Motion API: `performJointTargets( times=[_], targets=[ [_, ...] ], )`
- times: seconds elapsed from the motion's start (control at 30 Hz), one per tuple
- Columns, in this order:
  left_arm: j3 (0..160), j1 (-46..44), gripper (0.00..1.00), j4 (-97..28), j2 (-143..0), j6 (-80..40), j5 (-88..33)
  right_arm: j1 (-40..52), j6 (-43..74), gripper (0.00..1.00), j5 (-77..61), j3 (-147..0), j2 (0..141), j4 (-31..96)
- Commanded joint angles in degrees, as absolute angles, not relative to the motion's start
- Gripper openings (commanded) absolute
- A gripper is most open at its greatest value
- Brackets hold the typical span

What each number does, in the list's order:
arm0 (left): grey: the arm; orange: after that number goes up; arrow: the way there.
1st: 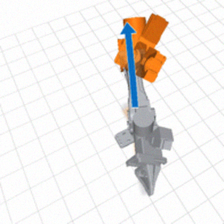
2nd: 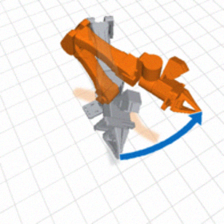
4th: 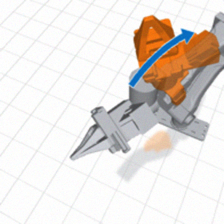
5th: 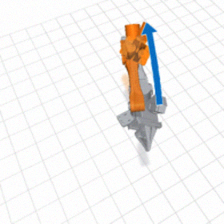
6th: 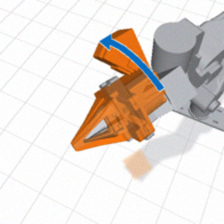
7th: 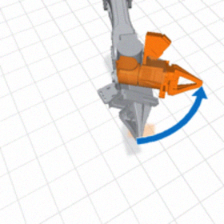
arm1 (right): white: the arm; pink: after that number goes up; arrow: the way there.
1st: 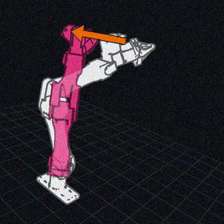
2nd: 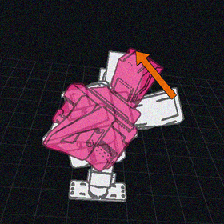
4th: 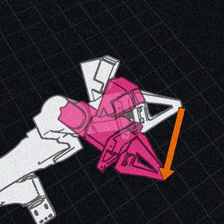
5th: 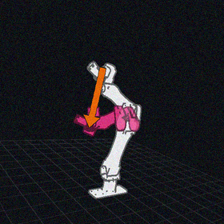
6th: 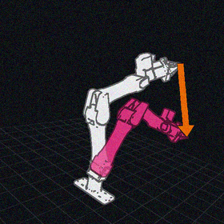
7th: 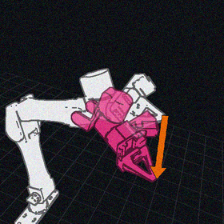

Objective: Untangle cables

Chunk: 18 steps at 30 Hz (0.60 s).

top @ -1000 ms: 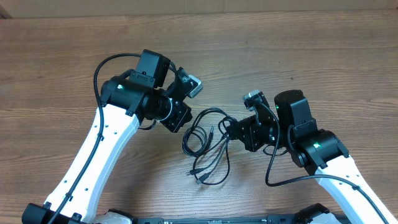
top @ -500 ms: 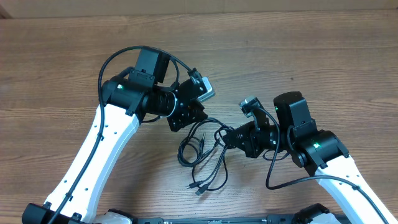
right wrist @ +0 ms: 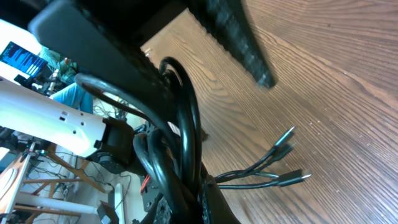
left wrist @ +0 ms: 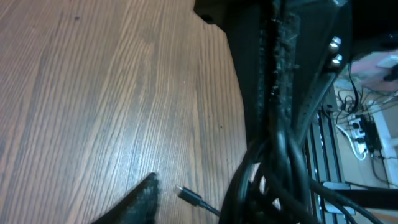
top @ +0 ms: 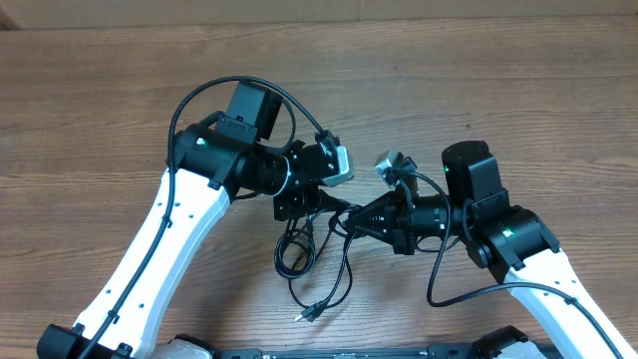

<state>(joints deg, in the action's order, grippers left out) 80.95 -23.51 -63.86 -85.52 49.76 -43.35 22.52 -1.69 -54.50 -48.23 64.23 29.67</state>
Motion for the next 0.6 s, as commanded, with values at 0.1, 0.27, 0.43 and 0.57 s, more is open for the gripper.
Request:
performJointTargets(
  times=[0.1,0.27,0.43,0.57],
  targets=[
    [81.73,-24.43,0.04,-64.86,-85.12,50.83,-44.82,22.48,-1.83,0.04,-58.83,-49.47,63.02,28.77],
    [81.73,-24.43,0.04,-65.32,-85.12,50.78,-44.86,22.46,-1.78,0.09,-57.04,-49.47,63.02,28.80],
    [81.73,-24.36,0.04,-65.25,-85.12,50.78,-44.93,22.46,-1.78,0.77,-52.86,-49.47,63.13,29.87],
    [81.73,-24.36,0.04,-64.90,-85.12,49.19,-45.04,22.46,-1.78,0.83,-46.65,-49.47,63.13,32.08]
  ],
)
